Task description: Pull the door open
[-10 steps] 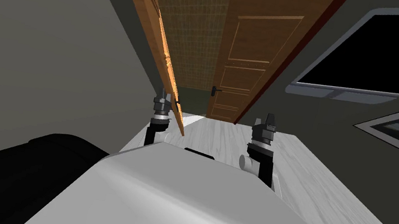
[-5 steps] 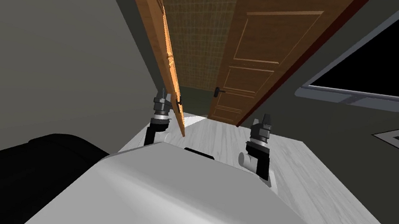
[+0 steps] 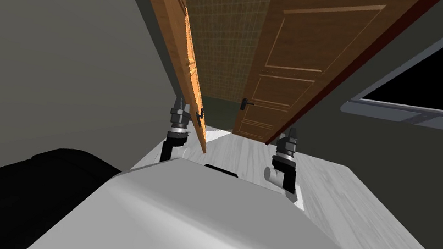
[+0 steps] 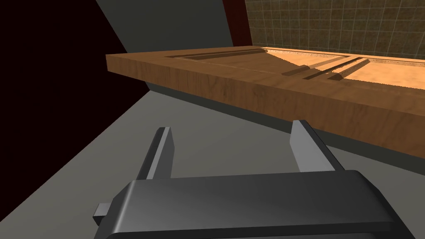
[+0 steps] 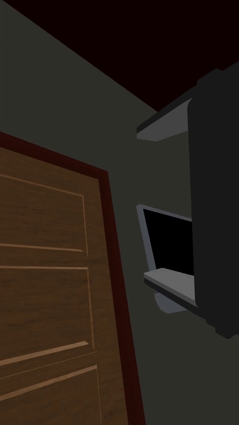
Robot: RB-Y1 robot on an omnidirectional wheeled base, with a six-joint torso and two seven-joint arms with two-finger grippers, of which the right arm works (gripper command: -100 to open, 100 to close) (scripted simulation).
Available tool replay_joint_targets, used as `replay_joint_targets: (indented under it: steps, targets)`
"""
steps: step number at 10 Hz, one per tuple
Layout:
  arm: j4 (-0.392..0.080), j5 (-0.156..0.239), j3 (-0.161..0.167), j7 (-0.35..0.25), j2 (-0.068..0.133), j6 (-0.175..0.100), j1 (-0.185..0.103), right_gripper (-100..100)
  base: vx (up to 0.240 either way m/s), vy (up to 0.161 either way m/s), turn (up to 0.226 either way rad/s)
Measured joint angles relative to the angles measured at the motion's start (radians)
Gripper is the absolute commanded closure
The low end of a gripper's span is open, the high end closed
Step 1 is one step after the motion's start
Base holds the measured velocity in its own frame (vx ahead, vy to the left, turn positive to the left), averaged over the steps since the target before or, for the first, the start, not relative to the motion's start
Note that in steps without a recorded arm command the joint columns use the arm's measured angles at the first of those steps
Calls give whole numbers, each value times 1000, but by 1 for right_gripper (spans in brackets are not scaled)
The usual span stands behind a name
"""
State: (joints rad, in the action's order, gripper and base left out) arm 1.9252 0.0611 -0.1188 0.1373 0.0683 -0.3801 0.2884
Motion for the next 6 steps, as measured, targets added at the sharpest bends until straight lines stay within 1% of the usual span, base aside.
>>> replay_joint_targets:
  steps: [1, 3, 4, 6]
  targets:
    - [-28, 10, -6, 7, 3, -5, -12, -100, 90, -2, 104]
    - [-92, 34, -23, 22, 11, -11, -50, -100, 104, -9, 127]
    - [-118, 44, -29, 31, 12, -11, -67, -100, 96, -8, 148]
    - [-181, 69, -46, 45, 21, -14, -104, -100, 91, -12, 138]
